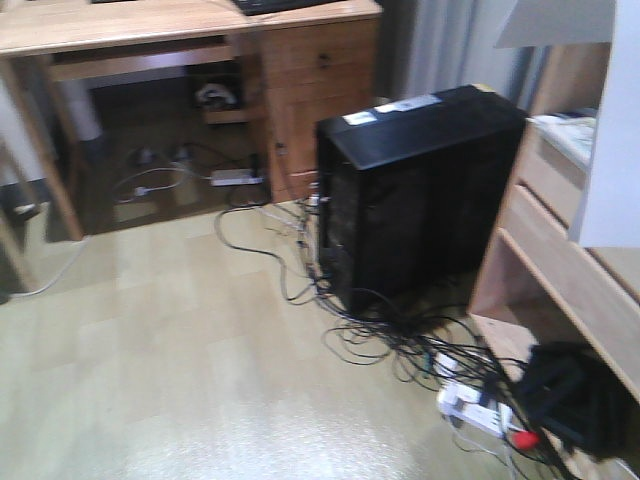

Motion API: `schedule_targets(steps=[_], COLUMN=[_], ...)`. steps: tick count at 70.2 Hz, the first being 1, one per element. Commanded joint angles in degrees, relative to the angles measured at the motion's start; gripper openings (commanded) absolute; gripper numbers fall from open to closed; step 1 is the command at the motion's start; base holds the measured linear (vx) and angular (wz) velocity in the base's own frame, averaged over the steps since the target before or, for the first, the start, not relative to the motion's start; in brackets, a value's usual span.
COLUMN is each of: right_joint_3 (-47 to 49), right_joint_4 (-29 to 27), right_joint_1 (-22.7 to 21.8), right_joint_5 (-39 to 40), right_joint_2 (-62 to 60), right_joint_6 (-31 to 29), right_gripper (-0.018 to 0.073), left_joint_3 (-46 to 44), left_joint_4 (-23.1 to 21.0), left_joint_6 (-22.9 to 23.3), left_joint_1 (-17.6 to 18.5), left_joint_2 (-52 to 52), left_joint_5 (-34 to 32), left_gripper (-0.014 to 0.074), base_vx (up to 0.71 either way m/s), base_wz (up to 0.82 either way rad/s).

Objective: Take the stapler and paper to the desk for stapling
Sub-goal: 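Drive the base away from the shelf holding stapler and paper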

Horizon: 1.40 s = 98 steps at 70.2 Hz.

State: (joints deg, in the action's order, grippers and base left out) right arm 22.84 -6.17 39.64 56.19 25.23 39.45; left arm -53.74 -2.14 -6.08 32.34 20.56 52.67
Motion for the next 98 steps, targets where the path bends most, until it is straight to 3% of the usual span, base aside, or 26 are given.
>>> schedule_targets(steps=[1, 98], right_joint_3=[1.33, 1.33], right_joint_4=[0.94, 0.94], right_joint_1=[-0.29, -0.29], right_joint_5=[1.83, 1.9], right_joint_2=[0.48, 0.48], right_joint_6=[-0.59, -0.59], right_gripper=[-0.0006, -0.0006], left_joint_3=[-1.33, -1.33], left_joint_4=[-0.43, -0.43], left_joint_6=[0.15, 0.15], left_joint_1=[0.17, 0.17], left_joint_2=[0.61, 0.61], left_joint_5=[-6.74, -6.74], left_gripper=[-0.0006, -0.0006], base_vx=[0.01, 0.15], base_wz=[0.46, 0.27])
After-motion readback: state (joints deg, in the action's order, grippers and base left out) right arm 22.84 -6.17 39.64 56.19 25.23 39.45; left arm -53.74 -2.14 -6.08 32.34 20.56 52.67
